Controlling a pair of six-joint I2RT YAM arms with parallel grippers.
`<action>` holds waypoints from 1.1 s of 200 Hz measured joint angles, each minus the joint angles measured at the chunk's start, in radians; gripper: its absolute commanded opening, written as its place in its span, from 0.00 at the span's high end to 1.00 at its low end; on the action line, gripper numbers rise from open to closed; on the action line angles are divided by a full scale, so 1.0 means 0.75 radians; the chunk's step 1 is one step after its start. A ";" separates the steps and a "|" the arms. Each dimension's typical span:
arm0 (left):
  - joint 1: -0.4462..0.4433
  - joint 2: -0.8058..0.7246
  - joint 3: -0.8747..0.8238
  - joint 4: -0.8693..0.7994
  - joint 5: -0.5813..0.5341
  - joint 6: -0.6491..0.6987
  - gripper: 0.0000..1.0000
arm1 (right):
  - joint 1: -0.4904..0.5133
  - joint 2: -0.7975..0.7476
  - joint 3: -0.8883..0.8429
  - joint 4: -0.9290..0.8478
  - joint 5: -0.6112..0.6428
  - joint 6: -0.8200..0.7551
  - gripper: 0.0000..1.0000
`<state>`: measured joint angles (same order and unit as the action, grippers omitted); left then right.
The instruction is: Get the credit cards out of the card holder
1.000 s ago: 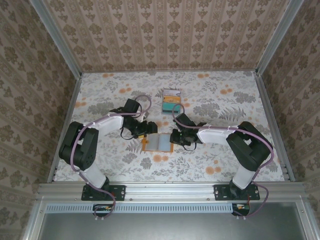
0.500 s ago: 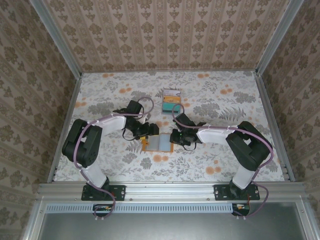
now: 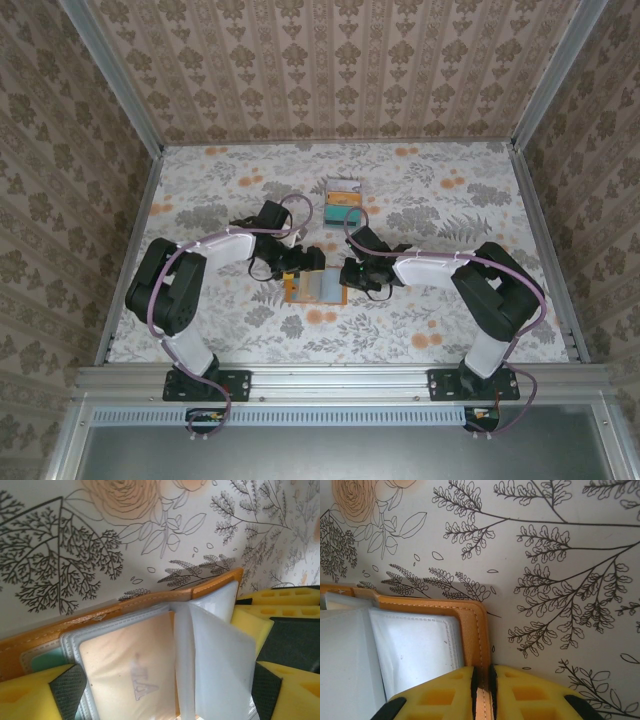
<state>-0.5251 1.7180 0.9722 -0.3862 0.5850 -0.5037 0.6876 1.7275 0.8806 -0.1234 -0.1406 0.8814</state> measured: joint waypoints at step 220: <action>0.009 -0.190 -0.017 0.006 0.061 -0.046 0.22 | 0.018 -0.187 -0.058 -0.019 0.036 0.002 0.76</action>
<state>-0.5182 1.5757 0.9592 -0.3817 0.6308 -0.5381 0.7013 1.5875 0.8371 -0.1375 -0.1135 0.8825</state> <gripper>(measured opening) 0.844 0.238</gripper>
